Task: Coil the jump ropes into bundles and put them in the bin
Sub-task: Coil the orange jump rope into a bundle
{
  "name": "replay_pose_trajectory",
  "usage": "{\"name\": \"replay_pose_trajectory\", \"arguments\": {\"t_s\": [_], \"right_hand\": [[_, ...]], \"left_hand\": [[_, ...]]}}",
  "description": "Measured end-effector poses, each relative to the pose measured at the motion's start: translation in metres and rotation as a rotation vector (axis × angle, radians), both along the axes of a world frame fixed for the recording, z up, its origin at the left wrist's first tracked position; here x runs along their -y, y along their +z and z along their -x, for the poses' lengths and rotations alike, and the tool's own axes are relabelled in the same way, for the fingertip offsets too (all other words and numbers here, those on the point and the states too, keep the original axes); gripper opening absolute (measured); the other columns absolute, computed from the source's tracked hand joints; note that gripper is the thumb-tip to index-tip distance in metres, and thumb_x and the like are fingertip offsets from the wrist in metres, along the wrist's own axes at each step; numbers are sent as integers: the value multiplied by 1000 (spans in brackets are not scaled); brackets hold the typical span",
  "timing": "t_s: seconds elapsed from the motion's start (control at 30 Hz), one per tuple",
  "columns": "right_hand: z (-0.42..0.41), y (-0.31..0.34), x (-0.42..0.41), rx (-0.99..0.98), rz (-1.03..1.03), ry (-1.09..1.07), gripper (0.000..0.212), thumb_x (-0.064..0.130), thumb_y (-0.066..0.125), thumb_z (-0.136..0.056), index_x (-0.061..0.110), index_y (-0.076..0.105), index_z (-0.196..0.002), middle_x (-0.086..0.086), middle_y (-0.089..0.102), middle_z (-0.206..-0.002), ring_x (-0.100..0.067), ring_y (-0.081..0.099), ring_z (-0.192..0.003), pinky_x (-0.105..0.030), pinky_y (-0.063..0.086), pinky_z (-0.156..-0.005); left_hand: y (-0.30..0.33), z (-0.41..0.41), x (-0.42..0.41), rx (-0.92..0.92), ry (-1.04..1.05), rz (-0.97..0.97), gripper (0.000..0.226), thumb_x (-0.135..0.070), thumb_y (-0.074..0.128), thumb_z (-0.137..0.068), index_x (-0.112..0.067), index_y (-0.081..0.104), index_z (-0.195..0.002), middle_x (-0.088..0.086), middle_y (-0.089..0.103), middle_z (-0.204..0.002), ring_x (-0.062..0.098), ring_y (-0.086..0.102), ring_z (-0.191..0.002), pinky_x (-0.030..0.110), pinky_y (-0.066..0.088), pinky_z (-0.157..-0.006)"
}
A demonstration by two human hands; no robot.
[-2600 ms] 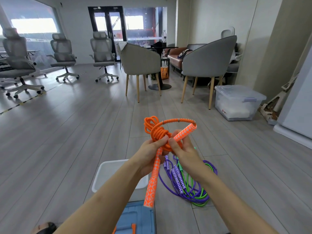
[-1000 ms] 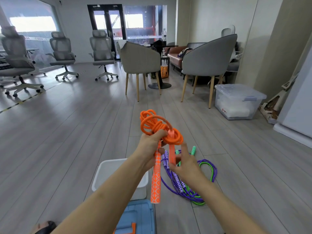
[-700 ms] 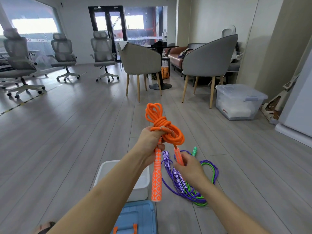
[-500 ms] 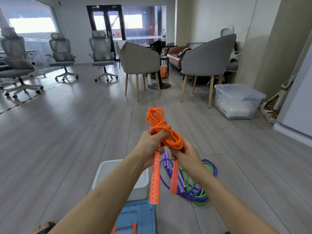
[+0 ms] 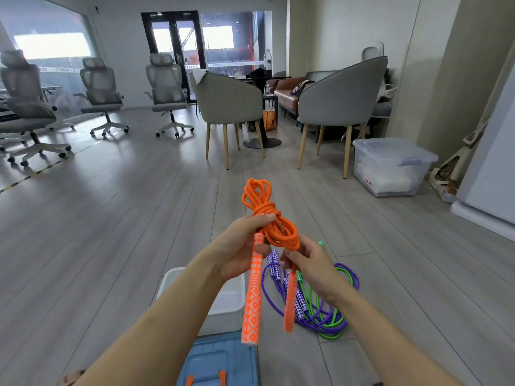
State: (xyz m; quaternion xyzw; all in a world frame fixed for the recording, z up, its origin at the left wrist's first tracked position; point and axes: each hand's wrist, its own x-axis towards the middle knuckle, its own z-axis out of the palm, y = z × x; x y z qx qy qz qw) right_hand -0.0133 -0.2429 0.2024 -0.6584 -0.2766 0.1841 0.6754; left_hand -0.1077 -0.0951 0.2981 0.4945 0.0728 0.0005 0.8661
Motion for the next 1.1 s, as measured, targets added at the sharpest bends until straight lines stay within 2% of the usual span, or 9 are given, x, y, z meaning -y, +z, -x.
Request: {"name": "replay_pose_trajectory", "arguments": {"t_s": [0.07, 0.13, 0.23, 0.33, 0.43, 0.6, 0.73, 0.93, 1.1], "right_hand": [[3, 6, -3, -19, -55, 41, 16, 0, 56, -101, 9, 65, -111, 1, 66, -75, -14, 60, -68, -26, 51, -67], [7, 10, -4, -16, -111, 59, 9, 15, 63, -100, 13, 70, -105, 2, 57, -70, -12, 49, -64, -23, 43, -61], [11, 12, -3, 114, -96, 18, 25, 28, 57, -105, 13, 72, -91, 3, 46, -65, -11, 39, -62, -23, 35, -58], [11, 6, 0, 208, -8, -5, 30, 29, 54, -106, 14, 68, -85, 14, 46, -62, -7, 40, -62, -23, 34, -59], [10, 5, 1, 196, 40, 6, 28, 25, 56, -106, 9, 70, -86, 11, 54, -62, -6, 46, -61, -23, 39, -60], [3, 28, -1, 84, -51, -77, 25, 8, 56, -104, 24, 74, -109, 4, 77, -103, -11, 69, -101, -23, 51, -87], [2, 60, 2, 142, -163, -96, 19, 21, 55, -106, 19, 73, -110, 15, 74, -84, 5, 62, -76, -12, 45, -69], [-8, 62, 6, 141, -138, -45, 20, 24, 60, -104, 11, 75, -107, -1, 60, -72, -10, 47, -62, -24, 39, -59], [-4, 67, 8, -62, -293, 76, 35, 46, 76, -89, 19, 76, -111, -17, 67, -98, -29, 51, -84, -35, 40, -74]], "left_hand": [[-2, -1, 1, 26, 37, -57, 21, -19, 63, -95, -4, 63, -110, 14, 66, -89, 12, 58, -64, 14, 34, -40], [-6, -2, 1, 53, 83, -64, 27, -26, 60, -98, -5, 61, -114, 13, 66, -90, 14, 60, -68, 16, 34, -38], [-9, -4, 0, 103, 165, -91, 33, -35, 62, -94, -6, 61, -109, 9, 67, -84, 14, 60, -61, 17, 33, -36], [-10, -4, 5, 156, 216, -169, 33, -35, 64, -88, -5, 62, -101, 10, 68, -82, 10, 50, -46, 18, 34, -36], [-19, -1, 4, 149, 237, -240, 37, -36, 66, -90, -5, 61, -109, 15, 72, -94, 12, 54, -52, 20, 35, -40], [-34, 1, 1, 124, 240, -561, 35, -33, 74, -91, -18, 64, -121, 19, 71, -90, 17, 56, -60, 27, 39, -48], [-41, 6, 11, 140, 81, -542, 33, -16, 72, -94, -15, 64, -126, 6, 70, -94, 16, 66, -85, 26, 54, -72], [-39, 10, 17, 111, -34, -620, 45, -23, 69, -90, -25, 57, -133, -1, 68, -105, 6, 64, -94, 23, 52, -84], [-39, 10, 23, 115, -20, -508, 52, -54, 51, -98, -23, 51, -139, 8, 66, -107, 18, 64, -96, 30, 54, -83]]}}
